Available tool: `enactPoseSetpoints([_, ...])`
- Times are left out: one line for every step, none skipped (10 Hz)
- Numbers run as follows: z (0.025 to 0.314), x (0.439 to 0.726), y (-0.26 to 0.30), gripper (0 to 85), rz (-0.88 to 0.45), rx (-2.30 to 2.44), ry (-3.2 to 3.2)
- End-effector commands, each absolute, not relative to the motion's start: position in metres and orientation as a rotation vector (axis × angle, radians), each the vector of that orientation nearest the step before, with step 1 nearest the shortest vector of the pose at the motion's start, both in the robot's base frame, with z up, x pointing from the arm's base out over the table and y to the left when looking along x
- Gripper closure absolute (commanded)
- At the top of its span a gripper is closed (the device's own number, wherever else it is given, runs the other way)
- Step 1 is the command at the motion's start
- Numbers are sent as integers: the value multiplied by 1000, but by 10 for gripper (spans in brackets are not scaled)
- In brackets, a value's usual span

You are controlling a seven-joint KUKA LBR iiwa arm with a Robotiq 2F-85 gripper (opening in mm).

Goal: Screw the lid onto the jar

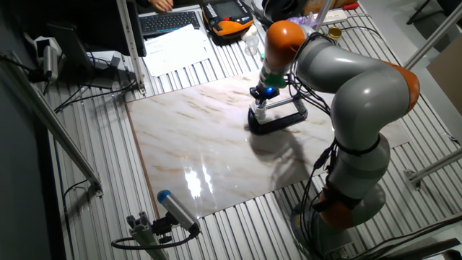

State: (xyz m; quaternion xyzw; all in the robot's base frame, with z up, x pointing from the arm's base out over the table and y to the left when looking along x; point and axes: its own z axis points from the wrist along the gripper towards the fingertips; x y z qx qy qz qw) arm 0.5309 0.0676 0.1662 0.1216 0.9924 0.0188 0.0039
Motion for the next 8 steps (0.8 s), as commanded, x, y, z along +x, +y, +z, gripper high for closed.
enactPoseSetpoints([166, 531, 67, 850, 66, -700, 3068])
enactPoseSetpoints([167, 531, 67, 850, 65, -700, 3071])
enactPoseSetpoints([167, 531, 67, 850, 62, -701, 3074])
enactPoseSetpoints([167, 531, 67, 850, 59, -701, 3074])
enactPoseSetpoints([166, 531, 67, 850, 54, -701, 3075])
enactPoseSetpoints([166, 531, 67, 850, 51, -701, 3076])
enactPoseSetpoints([167, 531, 67, 850, 43, -702, 3077])
enactPoseSetpoints([167, 531, 66, 850, 38, -702, 3077])
